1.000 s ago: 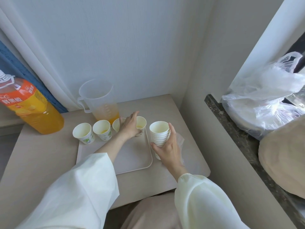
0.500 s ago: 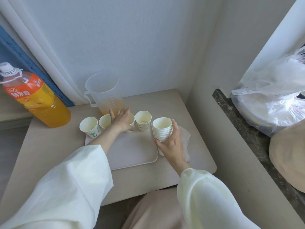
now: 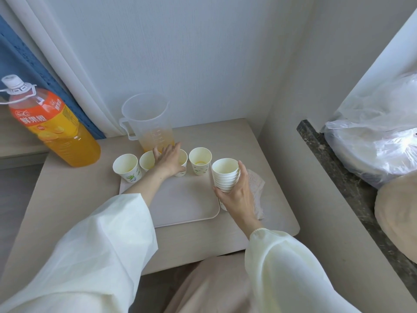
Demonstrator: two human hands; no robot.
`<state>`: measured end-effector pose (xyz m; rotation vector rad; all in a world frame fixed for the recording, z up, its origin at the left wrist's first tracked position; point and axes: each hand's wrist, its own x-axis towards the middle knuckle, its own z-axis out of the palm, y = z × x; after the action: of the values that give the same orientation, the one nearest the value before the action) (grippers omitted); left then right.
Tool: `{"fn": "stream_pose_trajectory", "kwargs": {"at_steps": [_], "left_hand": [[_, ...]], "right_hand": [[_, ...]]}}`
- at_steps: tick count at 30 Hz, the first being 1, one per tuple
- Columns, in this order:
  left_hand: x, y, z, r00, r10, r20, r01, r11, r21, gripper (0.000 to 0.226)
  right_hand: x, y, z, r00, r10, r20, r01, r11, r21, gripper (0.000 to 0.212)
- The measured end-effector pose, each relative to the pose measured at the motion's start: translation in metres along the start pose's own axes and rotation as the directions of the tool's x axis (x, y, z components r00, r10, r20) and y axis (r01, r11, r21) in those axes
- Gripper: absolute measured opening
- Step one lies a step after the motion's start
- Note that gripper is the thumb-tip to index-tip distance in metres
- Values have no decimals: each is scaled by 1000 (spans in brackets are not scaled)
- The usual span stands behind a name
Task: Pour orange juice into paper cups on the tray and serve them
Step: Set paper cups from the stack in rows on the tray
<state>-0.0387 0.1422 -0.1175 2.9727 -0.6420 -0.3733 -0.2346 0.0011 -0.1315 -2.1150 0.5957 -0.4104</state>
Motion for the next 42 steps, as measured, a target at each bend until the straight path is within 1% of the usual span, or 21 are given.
{"fn": "stream_pose_trajectory", "kwargs": {"at_steps": [7,10,12,14,16,17,18,19,20,21,22,24,27,31,33,35,37,39,40,41,42], "left_hand": [[-8,1,-4,1000,-7,-16,7,1000,-31,102],[-19,4,-6,1000,10,-29,-12,998,-56,101],[-29,7,-8,996,39,-77,-47,992,-113,97],[-45,15,-10,984,74,-162,-107,973,-205,88],[-63,27,-12,958,90,-271,-186,917,-352,71],[-75,34,-15,958,84,-274,-212,852,-478,62],[-88,43,-18,970,86,-227,-212,756,-620,56],[-101,51,-20,982,117,-149,-189,651,-735,53],[-115,57,-21,984,164,-71,-155,581,-799,57],[-126,62,-21,977,212,-5,-130,580,-804,66],[-137,65,-20,966,254,50,-120,610,-783,75],[-154,68,-18,955,280,96,-120,664,-738,81],[-171,66,-18,967,245,71,-119,680,-723,79],[-192,61,-22,973,225,48,-122,680,-723,81],[-203,58,-24,976,213,31,-121,664,-738,77],[-213,56,-26,980,201,11,-123,643,-756,68],[-218,53,-27,980,201,14,-114,613,-782,72],[-217,48,-27,977,211,36,-87,546,-833,76],[-215,46,-27,978,205,47,-66,513,-856,70],[-209,43,-24,982,183,55,-47,507,-861,60],[-204,40,-20,986,155,60,-31,525,-850,50]], "right_hand": [[-2,-1,0,1000,5,0,-5,1000,-8,100],[-5,-6,-3,1000,17,-2,-17,1000,-20,101],[-9,-11,-6,1000,18,-13,-18,999,-27,101],[-15,-17,-9,1000,7,-28,-7,1000,-14,102],[-23,-22,-11,1000,3,-23,-3,1000,-25,102],[-28,-25,-12,1000,10,-8,-11,999,-48,101],[-35,-27,-14,1000,19,9,-18,997,-76,101],[-42,-29,-16,999,22,26,-19,995,-103,101],[-50,-31,-17,999,19,44,-13,992,-128,102],[-58,-32,-19,998,13,58,-5,989,-149,102],[-67,-34,-21,997,12,73,1,986,-169,102],[-82,-40,-25,995,19,102,2,979,-202,100],[-100,-47,-30,994,-8,109,31,976,-214,96],[-119,-54,-38,993,-52,109,77,968,-238,85],[-126,-58,-39,992,-63,114,90,964,-252,82],[-129,-63,-39,990,-70,125,100,961,-257,79],[-131,-65,-38,988,-82,128,114,957,-266,78],[-131,-65,-36,988,-92,122,123,952,-279,79],[-130,-64,-35,989,-96,115,126,950,-286,82],[-128,-63,-35,990,-97,100,122,949,-291,84],[-125,-61,-34,993,-88,80,108,950,-293,86]]}}
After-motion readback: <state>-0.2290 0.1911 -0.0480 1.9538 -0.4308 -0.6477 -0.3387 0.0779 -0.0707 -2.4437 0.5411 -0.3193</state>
